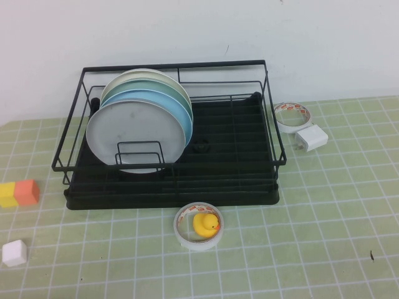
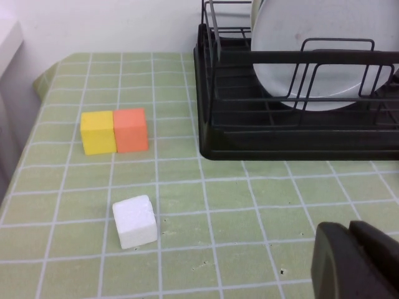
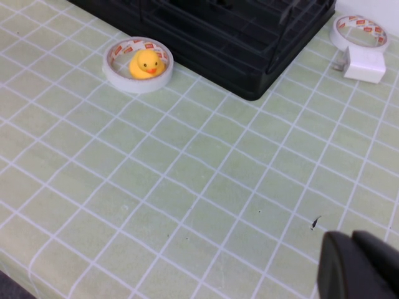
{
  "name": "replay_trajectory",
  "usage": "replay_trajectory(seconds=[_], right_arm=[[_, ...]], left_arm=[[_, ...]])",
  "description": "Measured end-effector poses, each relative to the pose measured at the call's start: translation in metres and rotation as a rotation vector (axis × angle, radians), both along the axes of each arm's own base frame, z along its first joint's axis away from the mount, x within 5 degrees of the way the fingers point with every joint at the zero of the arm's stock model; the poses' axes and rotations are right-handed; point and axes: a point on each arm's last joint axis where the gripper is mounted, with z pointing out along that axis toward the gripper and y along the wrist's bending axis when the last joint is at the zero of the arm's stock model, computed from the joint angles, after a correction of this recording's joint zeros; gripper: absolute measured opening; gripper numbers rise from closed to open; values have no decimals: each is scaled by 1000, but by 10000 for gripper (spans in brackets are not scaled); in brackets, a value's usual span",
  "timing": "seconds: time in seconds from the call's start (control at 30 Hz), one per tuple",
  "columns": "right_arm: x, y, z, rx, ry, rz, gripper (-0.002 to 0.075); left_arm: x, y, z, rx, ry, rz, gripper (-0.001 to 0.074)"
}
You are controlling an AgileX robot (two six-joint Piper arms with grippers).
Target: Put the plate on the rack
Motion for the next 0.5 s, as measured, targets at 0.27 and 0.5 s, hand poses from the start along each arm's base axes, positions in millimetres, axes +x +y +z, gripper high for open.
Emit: replay_trajectory(seconds=[0.27,0.5], right_arm=[[0,0,0,0,0,0,-2],[0,0,0,0,0,0,-2]], left_arm=[[0,-2,1,-67,1,-5,-2],[0,-3,0,-105,12,-10,-2]])
